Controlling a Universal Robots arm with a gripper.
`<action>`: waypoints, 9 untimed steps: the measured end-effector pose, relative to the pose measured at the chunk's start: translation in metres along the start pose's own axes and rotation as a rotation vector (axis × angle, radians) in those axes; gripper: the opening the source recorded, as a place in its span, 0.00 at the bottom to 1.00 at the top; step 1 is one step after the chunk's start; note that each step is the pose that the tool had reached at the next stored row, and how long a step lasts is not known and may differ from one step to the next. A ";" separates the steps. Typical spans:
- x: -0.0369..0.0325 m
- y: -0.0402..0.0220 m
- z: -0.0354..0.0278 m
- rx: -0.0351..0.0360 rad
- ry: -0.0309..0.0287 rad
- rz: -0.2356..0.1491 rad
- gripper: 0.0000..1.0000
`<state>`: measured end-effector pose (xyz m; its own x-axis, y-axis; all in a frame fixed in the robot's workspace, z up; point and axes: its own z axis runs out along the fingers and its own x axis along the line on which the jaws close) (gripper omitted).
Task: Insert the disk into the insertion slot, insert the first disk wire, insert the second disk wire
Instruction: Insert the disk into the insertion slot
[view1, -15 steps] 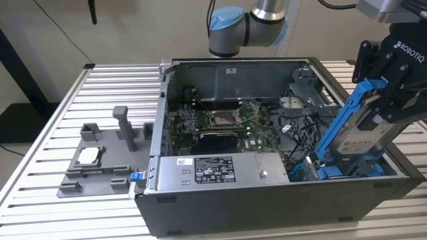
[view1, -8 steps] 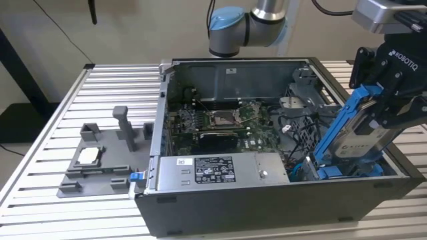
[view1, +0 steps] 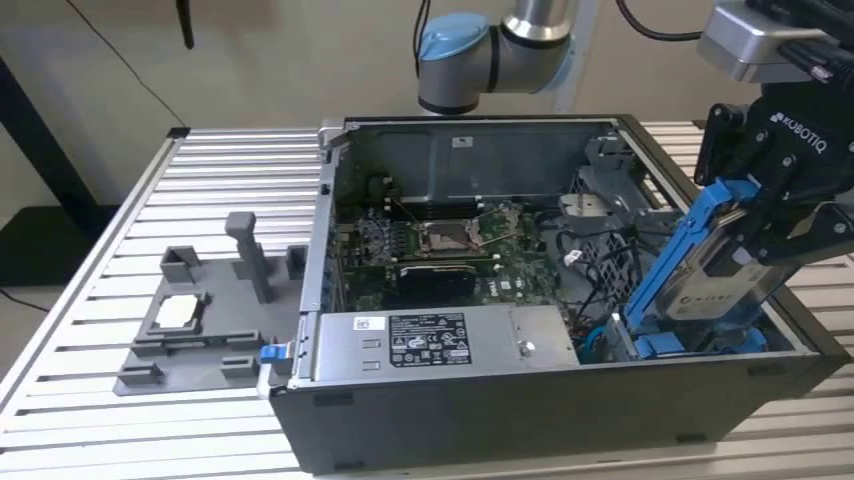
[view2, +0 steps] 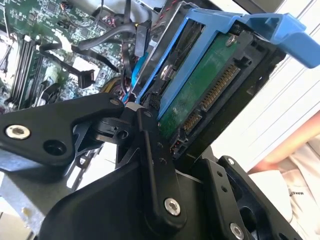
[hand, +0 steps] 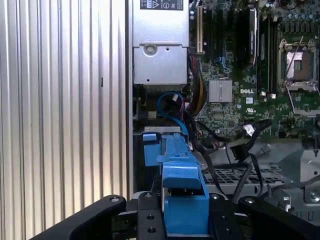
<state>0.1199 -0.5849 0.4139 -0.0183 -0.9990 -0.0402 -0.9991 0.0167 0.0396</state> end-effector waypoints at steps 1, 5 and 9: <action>0.0001 0.0000 0.0010 0.0000 0.0000 0.000 0.33; 0.0002 -0.0002 0.0046 0.0000 0.0000 0.000 0.33; 0.0004 -0.0004 0.0088 0.0000 0.0000 0.000 0.33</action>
<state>0.1199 -0.5850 0.4051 -0.0183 -0.9990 -0.0402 -0.9991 0.0167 0.0395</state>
